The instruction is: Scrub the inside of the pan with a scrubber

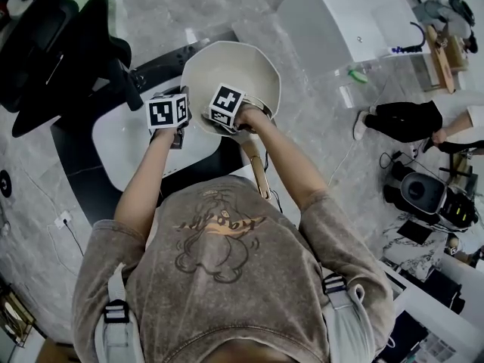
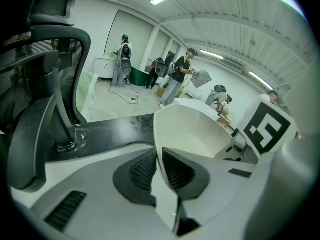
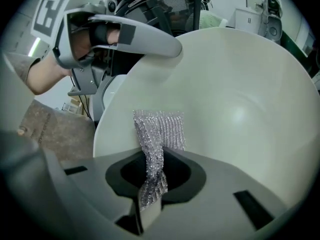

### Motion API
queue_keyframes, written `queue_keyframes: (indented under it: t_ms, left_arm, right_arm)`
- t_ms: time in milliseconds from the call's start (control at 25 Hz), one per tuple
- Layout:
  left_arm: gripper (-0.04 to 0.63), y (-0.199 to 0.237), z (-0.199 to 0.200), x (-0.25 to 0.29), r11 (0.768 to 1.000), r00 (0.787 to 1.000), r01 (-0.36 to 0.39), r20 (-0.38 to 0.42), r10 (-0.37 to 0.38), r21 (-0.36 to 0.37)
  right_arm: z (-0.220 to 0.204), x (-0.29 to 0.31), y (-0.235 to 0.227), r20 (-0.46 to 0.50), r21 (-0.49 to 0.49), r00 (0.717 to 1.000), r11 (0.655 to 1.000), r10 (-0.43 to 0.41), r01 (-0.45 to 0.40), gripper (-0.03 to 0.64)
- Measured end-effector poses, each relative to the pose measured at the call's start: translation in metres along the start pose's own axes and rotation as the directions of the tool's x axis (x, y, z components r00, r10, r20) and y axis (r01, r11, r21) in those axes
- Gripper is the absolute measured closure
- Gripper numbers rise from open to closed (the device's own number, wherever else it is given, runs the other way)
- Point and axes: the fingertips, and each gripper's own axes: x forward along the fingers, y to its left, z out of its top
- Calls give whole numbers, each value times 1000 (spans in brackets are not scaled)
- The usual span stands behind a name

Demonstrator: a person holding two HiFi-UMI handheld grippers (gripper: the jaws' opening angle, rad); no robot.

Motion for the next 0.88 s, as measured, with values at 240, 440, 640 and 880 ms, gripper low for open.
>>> queue_keyframes:
  t_ms: [240,440,640,880]
  left_arm:
    - [551,-1,-1,-1,1000,1000,5,-1,-5,-1]
    - [551,-1,0,1,1000,1000,19,2,-19,-6]
    - [549,-2,-1,0,1000,1000,23,-3,-23,0]
    - [549,-5,0,-1,999,999,35,-2,-35,-1]
  right_arm:
    - [31,6,-13,14,-25,999,999,-47,47,541]
    - [58,-1,-39,131,56,988,995,-83,77,541]
    - [75,-11,-69,208,116,965,983,-162,140,544]
    - [73,-31,-108,219,155,939,959,-266,236,545]
